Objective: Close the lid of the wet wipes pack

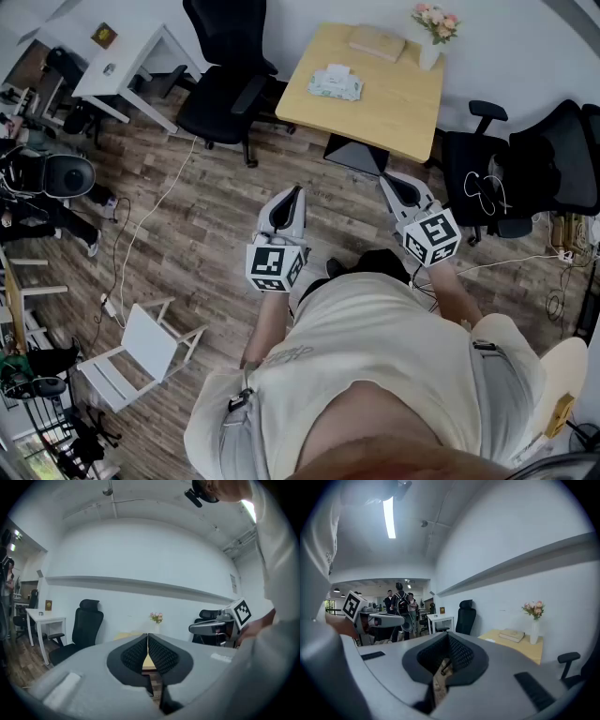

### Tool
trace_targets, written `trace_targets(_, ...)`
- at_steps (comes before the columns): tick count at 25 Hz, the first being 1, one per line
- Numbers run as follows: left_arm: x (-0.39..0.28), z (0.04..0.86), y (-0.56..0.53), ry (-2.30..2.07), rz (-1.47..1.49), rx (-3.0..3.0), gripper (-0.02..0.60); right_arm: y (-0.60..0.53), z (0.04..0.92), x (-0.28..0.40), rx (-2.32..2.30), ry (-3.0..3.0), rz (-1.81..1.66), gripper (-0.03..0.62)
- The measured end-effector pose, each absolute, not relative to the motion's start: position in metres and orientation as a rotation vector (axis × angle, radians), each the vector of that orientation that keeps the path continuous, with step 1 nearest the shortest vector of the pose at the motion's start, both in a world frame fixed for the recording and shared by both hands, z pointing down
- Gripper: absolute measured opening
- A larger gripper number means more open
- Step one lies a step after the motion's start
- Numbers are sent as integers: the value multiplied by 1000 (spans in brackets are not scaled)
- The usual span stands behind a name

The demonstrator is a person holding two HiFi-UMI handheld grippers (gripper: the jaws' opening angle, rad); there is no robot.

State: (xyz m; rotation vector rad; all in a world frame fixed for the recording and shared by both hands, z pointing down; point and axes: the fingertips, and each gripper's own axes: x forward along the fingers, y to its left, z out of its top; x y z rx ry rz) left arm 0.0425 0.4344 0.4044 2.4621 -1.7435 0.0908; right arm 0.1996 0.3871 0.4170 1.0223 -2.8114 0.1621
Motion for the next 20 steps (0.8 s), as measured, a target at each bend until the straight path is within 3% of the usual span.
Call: trace_targets(20, 65, 391, 337, -1763, 252, 2461, 15, 287, 417, 213, 1003, -2866, 147, 0)
